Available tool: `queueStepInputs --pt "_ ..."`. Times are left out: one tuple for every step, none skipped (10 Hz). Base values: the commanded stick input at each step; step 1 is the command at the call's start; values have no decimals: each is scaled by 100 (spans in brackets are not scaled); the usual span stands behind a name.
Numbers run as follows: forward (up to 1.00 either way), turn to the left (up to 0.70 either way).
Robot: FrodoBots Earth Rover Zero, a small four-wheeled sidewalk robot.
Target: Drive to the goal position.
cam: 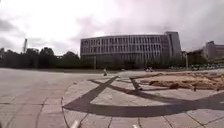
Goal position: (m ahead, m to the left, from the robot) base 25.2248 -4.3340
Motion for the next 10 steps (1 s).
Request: queueStepInputs --pt "70 0" --pt "70 0" --pt "70 0" --pt "70 0" --pt "70 0" --pt "70 0" --pt "70 0" --pt "70 0" --pt "70 0" --pt "70 0"
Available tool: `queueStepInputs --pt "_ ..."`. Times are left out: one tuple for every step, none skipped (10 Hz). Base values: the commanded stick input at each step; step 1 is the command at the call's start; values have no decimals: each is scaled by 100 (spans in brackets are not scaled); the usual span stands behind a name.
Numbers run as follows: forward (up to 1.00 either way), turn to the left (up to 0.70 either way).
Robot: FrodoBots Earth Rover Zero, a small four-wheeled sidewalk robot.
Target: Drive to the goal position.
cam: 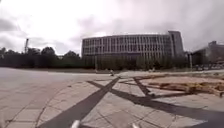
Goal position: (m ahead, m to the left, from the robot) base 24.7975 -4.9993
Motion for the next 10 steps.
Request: queueStepInputs --pt "70 0" --pt "70 0" --pt "70 0" --pt "70 0" --pt "70 0" --pt "70 0" --pt "70 0" --pt "70 0" --pt "70 0" --pt "70 0"
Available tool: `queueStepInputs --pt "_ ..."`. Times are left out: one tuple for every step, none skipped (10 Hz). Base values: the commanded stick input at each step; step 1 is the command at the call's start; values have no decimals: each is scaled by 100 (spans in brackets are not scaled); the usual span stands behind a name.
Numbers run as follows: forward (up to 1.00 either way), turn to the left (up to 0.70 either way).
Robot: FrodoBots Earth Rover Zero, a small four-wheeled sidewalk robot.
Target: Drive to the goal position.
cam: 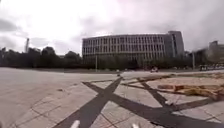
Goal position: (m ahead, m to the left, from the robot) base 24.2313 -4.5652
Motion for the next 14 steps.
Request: queueStepInputs --pt "70 0" --pt "70 0" --pt "70 0" --pt "70 0" --pt "70 0" --pt "70 0" --pt "70 0" --pt "70 0" --pt "70 0" --pt "70 0" --pt "70 0" --pt "70 0" --pt "70 0" --pt "70 0"
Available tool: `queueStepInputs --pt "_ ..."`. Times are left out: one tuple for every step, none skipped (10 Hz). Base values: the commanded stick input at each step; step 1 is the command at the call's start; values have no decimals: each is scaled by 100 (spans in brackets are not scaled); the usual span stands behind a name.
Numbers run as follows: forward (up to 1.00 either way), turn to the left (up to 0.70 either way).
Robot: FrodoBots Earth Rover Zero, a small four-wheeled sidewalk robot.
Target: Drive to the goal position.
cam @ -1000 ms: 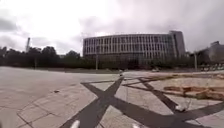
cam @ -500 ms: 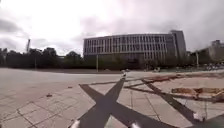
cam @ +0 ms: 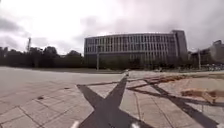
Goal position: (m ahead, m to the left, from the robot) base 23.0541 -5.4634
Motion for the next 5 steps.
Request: queueStepInputs --pt "70 0" --pt "70 0" --pt "70 0" --pt "70 -1" --pt "70 -3"
